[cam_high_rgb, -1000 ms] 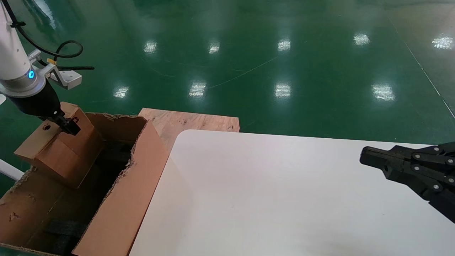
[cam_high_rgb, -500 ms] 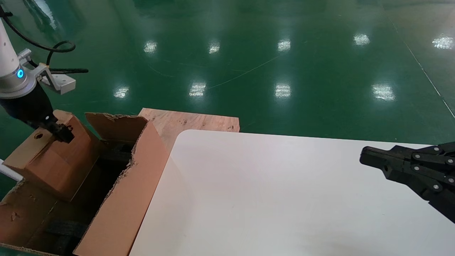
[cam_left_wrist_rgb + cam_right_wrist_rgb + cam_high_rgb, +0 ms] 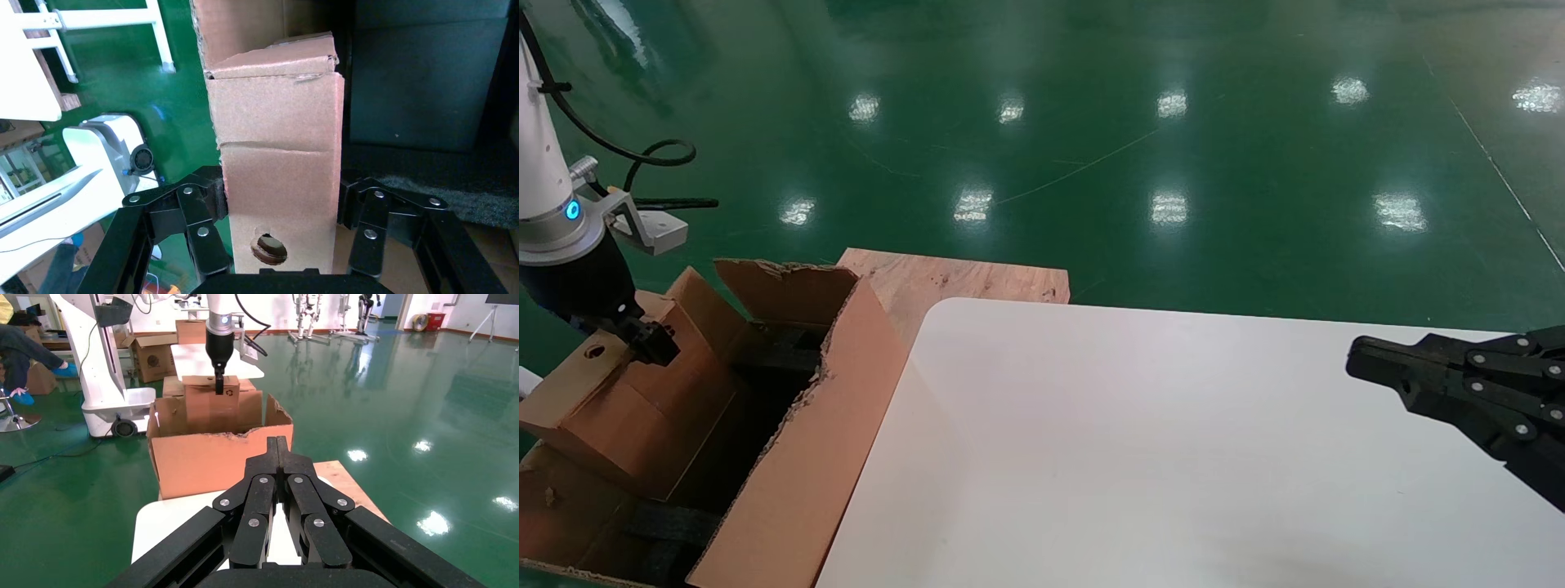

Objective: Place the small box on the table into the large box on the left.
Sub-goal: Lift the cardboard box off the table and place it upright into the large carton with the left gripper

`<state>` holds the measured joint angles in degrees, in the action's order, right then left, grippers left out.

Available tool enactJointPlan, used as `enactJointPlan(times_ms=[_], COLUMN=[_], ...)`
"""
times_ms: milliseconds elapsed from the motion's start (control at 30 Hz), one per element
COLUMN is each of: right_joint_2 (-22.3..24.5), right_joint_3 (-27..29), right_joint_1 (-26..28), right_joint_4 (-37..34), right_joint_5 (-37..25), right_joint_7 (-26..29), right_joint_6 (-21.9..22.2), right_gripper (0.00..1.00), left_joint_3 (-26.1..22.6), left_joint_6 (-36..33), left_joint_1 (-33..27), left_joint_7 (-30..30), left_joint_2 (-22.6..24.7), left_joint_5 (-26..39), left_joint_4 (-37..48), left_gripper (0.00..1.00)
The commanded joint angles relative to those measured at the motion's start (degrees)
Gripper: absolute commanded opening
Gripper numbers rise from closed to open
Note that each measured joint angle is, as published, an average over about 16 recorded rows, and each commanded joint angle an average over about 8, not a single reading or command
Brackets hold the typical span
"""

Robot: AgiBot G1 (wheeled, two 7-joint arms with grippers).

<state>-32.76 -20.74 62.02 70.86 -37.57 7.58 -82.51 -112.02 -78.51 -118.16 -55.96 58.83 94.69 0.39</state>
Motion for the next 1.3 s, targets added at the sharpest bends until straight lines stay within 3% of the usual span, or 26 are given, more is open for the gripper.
enactJointPlan(times_ms=[33, 1300], right_joint_2=[0.00, 0.00], right_joint_3=[0.00, 0.00], right_joint_1=[0.00, 0.00], right_joint_4=[0.00, 0.00], right_joint_5=[0.00, 0.00], right_joint_7=[0.00, 0.00], right_joint_6=[0.00, 0.00], right_gripper=[1.00, 1.00], left_joint_3=[-0.04, 0.19], left_joint_6=[-0.01, 2.58], left_joint_1=[0.41, 3.54], left_joint_7=[-0.16, -6.27], left_joint_2=[-0.04, 2.59], left_joint_5=[0.06, -0.29], left_joint_4=[-0.03, 0.04], left_gripper=[0.00, 0.00])
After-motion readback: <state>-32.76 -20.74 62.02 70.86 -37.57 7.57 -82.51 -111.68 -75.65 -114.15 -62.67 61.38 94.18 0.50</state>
